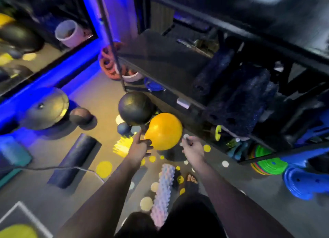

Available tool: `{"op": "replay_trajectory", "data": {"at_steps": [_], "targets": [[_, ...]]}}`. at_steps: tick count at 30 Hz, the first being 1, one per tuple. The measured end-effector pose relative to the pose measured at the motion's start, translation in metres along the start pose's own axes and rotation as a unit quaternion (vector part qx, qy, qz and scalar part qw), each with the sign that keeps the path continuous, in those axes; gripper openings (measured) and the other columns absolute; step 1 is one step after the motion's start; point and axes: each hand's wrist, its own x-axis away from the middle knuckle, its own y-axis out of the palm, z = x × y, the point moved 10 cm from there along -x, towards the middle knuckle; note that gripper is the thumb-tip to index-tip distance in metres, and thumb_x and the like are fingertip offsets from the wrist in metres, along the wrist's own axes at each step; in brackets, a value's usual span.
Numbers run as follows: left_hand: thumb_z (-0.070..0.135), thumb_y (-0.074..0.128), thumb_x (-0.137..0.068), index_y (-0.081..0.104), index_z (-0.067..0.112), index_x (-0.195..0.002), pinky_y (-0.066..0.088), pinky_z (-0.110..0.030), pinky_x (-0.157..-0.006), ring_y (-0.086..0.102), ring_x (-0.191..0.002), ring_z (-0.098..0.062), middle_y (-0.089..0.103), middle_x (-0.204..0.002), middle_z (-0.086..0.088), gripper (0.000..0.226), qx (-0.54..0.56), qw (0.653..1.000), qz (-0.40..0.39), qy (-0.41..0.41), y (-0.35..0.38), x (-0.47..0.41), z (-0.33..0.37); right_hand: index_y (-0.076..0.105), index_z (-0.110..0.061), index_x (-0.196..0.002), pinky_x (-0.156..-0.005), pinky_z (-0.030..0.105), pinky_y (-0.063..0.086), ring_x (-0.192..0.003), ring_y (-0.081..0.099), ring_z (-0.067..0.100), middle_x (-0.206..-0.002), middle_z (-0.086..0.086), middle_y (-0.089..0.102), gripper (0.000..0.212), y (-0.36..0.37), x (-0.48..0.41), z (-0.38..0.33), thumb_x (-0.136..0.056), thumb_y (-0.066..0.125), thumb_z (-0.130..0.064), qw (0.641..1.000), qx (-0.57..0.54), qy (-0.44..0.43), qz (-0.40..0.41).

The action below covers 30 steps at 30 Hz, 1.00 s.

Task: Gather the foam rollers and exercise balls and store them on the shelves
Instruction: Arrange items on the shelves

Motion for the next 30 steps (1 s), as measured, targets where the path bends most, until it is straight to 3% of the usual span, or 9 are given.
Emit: {"op": "replay_trajectory", "data": {"at_steps": [3,6,10,12,15,20,25,28,30], "targets": [[0.006,0.052,-0.099,0.033,0.043,-0.143,0.046,-0.034,-0.067,0.061,-0.080,-0.026,0.064,-0.099,-0.004,0.061,0.023,0.997,0.066,-0.012,-0.125,0.036,-0.035,0.059,-0.024,-0.107,-0.082,0.043,0.056,-0.090,0.070,0.033,-0.091,0.007,0.073,0.027,0.085,0.089,-0.037,-0.089,0.062,-0.044,0.996,0.048,-0.025,-0.074],[0.010,0.053,-0.098,0.023,0.037,-0.157,0.047,-0.036,-0.074,0.060,-0.087,-0.026,0.067,-0.099,0.002,0.071,-0.009,0.992,0.123,-0.014,-0.231,0.066,-0.056,0.062,-0.017,-0.114,-0.075,0.031,0.047,-0.093,0.065,0.028,-0.098,0.003,0.068,0.023,0.143,0.157,-0.063,-0.096,0.063,-0.031,0.992,0.038,-0.044,-0.115],[0.010,0.053,-0.099,0.022,0.033,-0.158,0.045,-0.038,-0.078,0.058,-0.092,-0.026,0.065,-0.109,-0.002,0.070,0.004,0.987,0.158,0.006,-0.310,0.099,-0.071,0.060,-0.032,-0.095,-0.081,0.041,0.054,-0.095,0.065,0.028,-0.100,0.000,0.069,0.007,0.198,0.204,-0.068,-0.093,0.066,-0.035,0.983,0.059,-0.071,-0.157],[0.011,0.053,-0.100,0.026,0.032,-0.157,0.045,-0.038,-0.079,0.057,-0.092,-0.025,0.064,-0.107,0.000,0.066,0.026,0.986,0.166,0.017,-0.328,0.111,-0.079,0.059,-0.032,-0.091,-0.083,0.042,0.055,-0.096,0.066,0.031,-0.098,0.001,0.069,0.009,0.215,0.214,-0.068,-0.091,0.067,-0.034,0.982,0.061,-0.071,-0.164],[0.016,0.055,-0.100,0.030,0.035,-0.155,0.047,-0.038,-0.079,0.058,-0.092,-0.023,0.067,-0.109,0.002,0.064,0.035,0.983,0.179,0.033,-0.346,0.128,-0.090,0.060,-0.025,-0.096,-0.083,0.033,0.051,-0.098,0.065,0.027,-0.099,0.001,0.068,0.008,0.230,0.227,-0.071,-0.093,0.067,-0.030,0.981,0.075,-0.071,-0.167],[0.016,0.056,-0.098,0.039,0.032,-0.149,0.048,-0.038,-0.077,0.058,-0.088,-0.022,0.064,-0.109,-0.005,0.056,-0.002,0.986,0.166,0.009,-0.357,0.153,-0.121,0.066,-0.023,-0.095,-0.091,0.045,0.057,-0.095,0.068,0.028,-0.095,0.002,0.071,0.012,0.261,0.242,-0.035,-0.095,0.065,-0.035,0.967,0.093,-0.065,-0.228],[0.013,0.051,-0.098,0.041,0.029,-0.143,0.045,-0.035,-0.069,0.057,-0.084,-0.021,0.063,-0.102,-0.006,0.049,-0.054,0.987,0.149,0.009,-0.369,0.118,-0.124,0.059,-0.018,-0.066,-0.078,0.036,0.046,-0.079,0.057,0.020,-0.066,-0.012,0.056,0.033,0.279,0.248,0.007,-0.095,0.064,-0.031,0.977,0.080,-0.034,-0.193],[0.019,0.056,-0.093,0.046,0.034,-0.137,0.050,-0.033,-0.069,0.060,-0.083,-0.022,0.066,-0.107,-0.005,0.048,-0.082,0.989,0.120,-0.009,-0.375,0.081,-0.121,0.064,-0.014,-0.073,-0.076,0.039,0.047,-0.076,0.057,0.020,-0.066,-0.006,0.058,0.030,0.301,0.252,0.016,-0.098,0.062,-0.031,0.982,0.063,0.023,-0.177],[0.027,0.059,-0.085,0.049,0.034,-0.136,0.053,-0.037,-0.081,0.063,-0.087,-0.026,0.067,-0.111,-0.007,0.053,-0.105,0.990,0.090,-0.020,-0.385,0.031,-0.122,0.063,-0.015,-0.078,-0.075,0.033,0.042,-0.079,0.057,0.022,-0.073,-0.001,0.060,0.029,0.328,0.240,0.022,-0.100,0.059,-0.033,0.982,0.066,0.064,-0.168]]}}
